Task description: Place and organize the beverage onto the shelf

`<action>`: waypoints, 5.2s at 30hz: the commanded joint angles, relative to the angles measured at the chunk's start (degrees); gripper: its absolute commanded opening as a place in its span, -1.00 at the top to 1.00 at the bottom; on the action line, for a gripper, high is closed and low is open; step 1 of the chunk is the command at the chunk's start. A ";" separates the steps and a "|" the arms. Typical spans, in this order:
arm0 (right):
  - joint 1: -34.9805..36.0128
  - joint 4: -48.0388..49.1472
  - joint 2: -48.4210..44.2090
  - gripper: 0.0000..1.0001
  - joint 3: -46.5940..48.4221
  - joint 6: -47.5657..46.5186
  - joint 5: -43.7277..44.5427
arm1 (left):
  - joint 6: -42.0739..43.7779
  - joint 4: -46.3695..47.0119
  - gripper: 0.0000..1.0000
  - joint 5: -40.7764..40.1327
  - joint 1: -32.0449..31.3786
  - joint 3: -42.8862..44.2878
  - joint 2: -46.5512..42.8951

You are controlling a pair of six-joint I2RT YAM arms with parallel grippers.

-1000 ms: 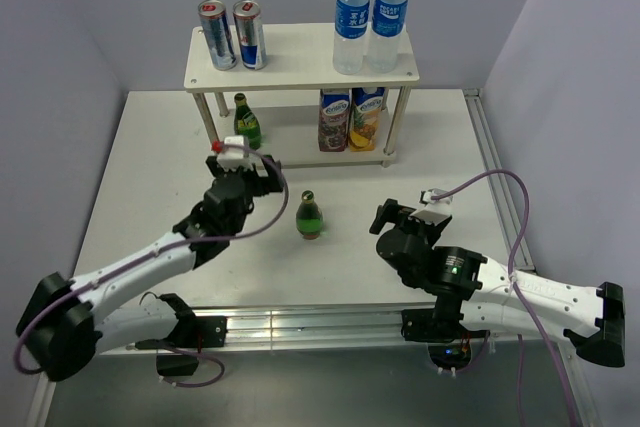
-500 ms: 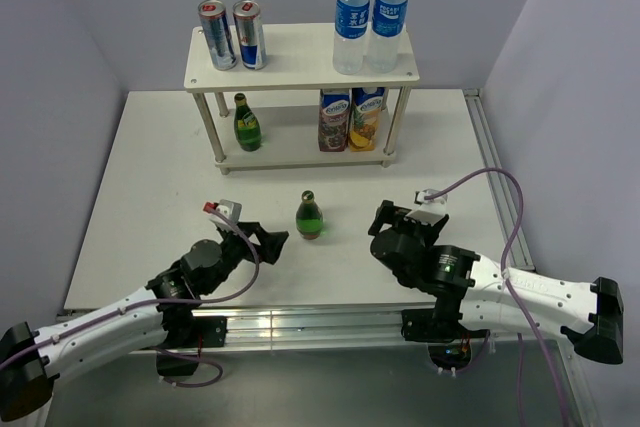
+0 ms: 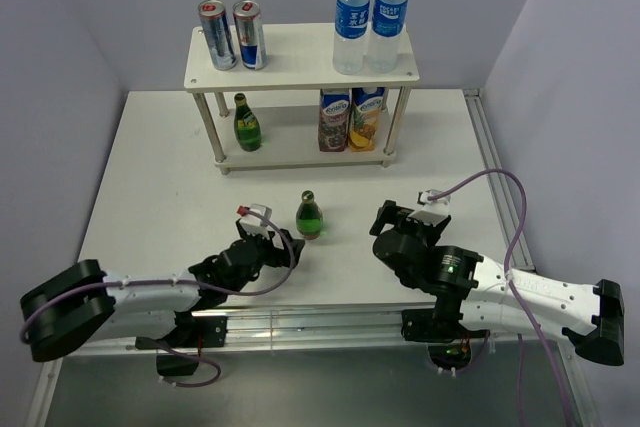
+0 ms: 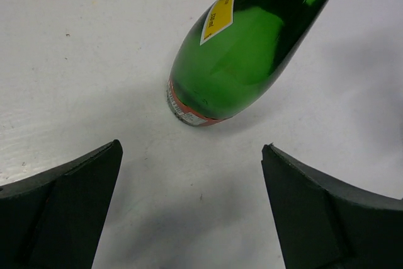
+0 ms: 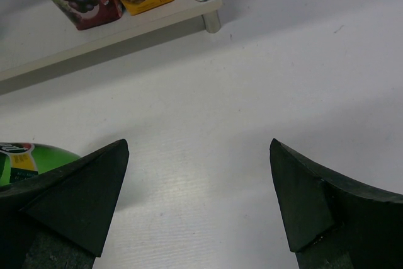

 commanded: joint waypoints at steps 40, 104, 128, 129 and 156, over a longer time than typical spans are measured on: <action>0.42 3.44 0.12 -1.00 -0.52 -1.47 0.44 | 12.33 3.98 0.99 -14.08 4.25 29.54 29.30; 0.42 4.05 0.56 -1.00 -0.70 -1.99 0.61 | 17.17 2.74 -0.92 0.69 28.70 51.53 40.99; 0.60 -0.16 3.81 -0.98 21.30 -19.20 -10.02 | 8.36 -48.93 -0.95 -21.90 6.73 40.96 -1.53; 0.69 -0.77 4.08 -0.97 24.15 -24.01 -10.98 | 8.12 -49.03 -0.99 -29.81 5.07 42.72 -5.90; 0.86 -4.92 -1.81 -1.00 42.81 -36.97 -17.75 | 17.87 -60.72 -0.99 -23.57 2.85 56.27 -16.32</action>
